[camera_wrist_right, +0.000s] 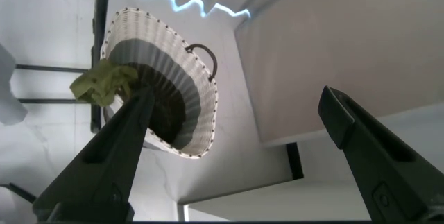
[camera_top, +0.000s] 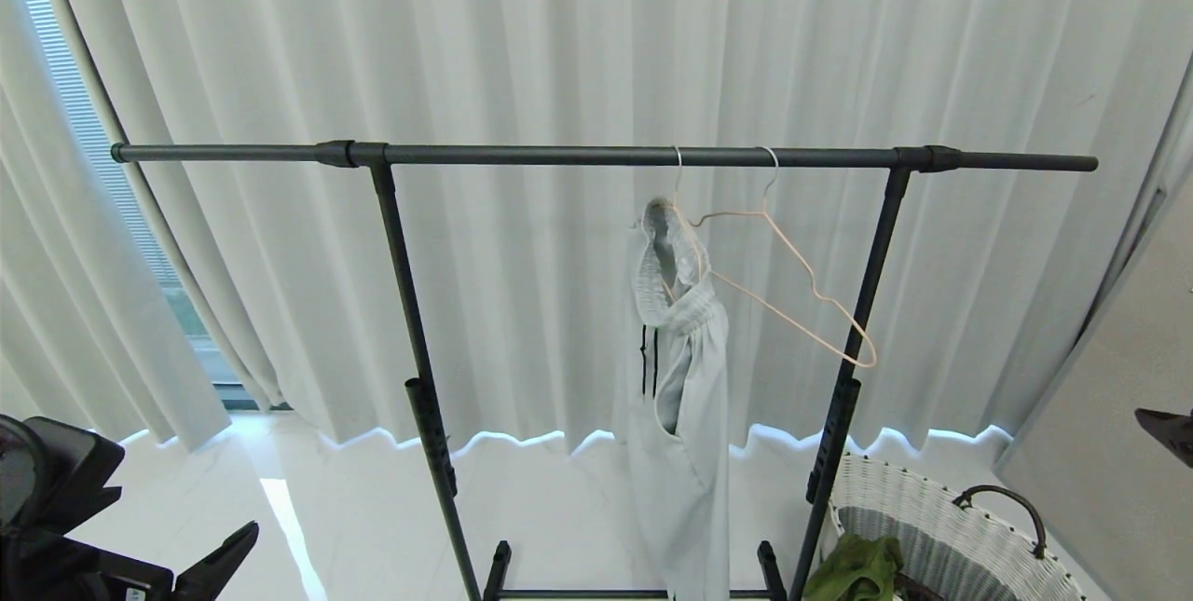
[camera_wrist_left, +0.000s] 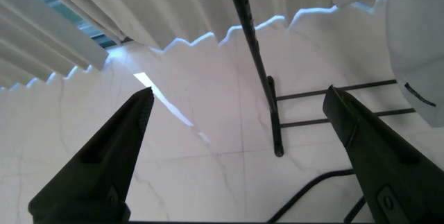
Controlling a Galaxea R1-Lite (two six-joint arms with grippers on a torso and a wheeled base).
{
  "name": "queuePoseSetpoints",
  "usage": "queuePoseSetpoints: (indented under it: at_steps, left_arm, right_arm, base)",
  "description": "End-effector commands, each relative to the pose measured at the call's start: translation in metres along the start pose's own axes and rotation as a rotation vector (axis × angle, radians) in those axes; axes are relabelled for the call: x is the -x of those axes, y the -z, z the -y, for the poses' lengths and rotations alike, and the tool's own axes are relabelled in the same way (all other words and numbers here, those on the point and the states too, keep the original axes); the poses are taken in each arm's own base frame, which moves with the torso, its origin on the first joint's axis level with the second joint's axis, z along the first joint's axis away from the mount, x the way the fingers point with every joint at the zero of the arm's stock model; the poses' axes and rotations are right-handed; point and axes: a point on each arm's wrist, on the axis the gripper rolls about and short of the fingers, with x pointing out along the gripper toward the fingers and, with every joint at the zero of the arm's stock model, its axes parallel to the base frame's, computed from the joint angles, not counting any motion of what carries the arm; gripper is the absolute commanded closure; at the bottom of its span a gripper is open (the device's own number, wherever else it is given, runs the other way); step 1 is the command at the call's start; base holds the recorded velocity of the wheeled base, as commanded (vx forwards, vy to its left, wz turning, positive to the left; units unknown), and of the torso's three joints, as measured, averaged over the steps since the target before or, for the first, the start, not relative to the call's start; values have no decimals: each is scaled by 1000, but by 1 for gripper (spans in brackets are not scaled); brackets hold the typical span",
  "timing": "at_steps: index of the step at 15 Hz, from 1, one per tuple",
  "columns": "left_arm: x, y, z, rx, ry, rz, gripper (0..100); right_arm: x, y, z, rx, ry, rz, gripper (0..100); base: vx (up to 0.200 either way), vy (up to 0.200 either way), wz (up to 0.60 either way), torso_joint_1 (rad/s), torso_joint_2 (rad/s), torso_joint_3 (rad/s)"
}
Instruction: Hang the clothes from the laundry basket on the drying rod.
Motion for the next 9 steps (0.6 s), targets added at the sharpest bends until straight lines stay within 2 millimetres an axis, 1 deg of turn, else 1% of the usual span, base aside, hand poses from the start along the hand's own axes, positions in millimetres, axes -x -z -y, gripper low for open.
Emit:
queuePoseSetpoints:
  at_steps: [1,6,9]
  left_arm:
    - [0,0,0,-1,0,-1,0]
    - [0,-3,-1,0,2,12,0]
    - [1,-13,-2,-7,9,45,0]
  right_arm:
    - [-2,2,-1,7,-2,-11,0]
    - [-4,7,-4,19,-6,-31,0]
    - [-7,14,-7,35,-11,-57,0]
  base:
    - [0,0,0,-115,290,159]
    - [0,0,0,-181,459,266]
    - [0,0,0,-191,507,303]
